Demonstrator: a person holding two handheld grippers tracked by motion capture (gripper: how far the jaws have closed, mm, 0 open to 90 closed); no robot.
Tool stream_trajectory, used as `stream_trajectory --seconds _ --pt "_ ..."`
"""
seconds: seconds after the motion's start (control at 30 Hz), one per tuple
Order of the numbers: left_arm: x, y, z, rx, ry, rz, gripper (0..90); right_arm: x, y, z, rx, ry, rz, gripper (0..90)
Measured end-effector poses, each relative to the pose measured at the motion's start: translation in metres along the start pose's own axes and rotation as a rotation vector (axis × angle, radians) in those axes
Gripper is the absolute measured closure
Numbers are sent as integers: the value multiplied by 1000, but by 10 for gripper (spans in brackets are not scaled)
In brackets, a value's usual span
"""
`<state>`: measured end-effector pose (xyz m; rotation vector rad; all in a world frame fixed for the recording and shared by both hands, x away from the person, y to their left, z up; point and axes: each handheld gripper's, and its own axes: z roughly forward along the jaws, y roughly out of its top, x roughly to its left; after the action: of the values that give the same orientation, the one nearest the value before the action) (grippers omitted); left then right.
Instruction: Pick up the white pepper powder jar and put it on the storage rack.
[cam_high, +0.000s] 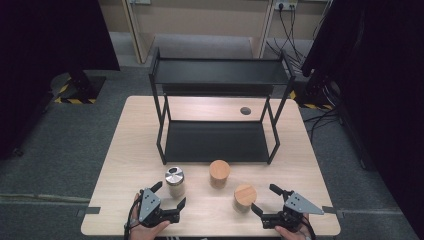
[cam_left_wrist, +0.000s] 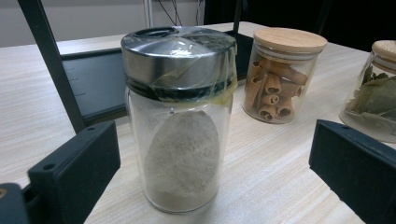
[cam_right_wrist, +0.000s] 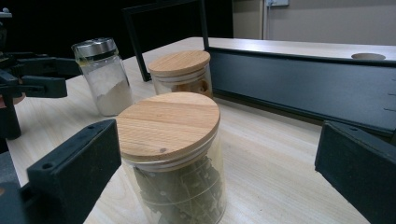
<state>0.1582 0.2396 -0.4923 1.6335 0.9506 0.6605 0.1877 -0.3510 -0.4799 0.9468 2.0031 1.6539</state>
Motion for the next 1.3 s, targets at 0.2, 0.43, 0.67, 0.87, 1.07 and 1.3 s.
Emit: stream_trajectory --seconds 0.2,0.43,0.67,0.87,1.07,1.3 --pt "0 0 0 1 0 -1 10 0 0 0 0 2 4 7" --pt "0 0 1 0 1 -1 10 0 -1 0 -3 5 7 7" --pt "-1 1 3 -1 7 0 12 0 -1 0 -3 4 11 7" --pt "3 1 2 -6 25 -17 13 0 -1 1 -1 5 13 7" --pt "4 3 6 -1 29 -27 15 0 -1 1 -7 0 17 7" --pt "3 6 12 4 21 -30 20 1 -1 1 -6 -8 23 7"
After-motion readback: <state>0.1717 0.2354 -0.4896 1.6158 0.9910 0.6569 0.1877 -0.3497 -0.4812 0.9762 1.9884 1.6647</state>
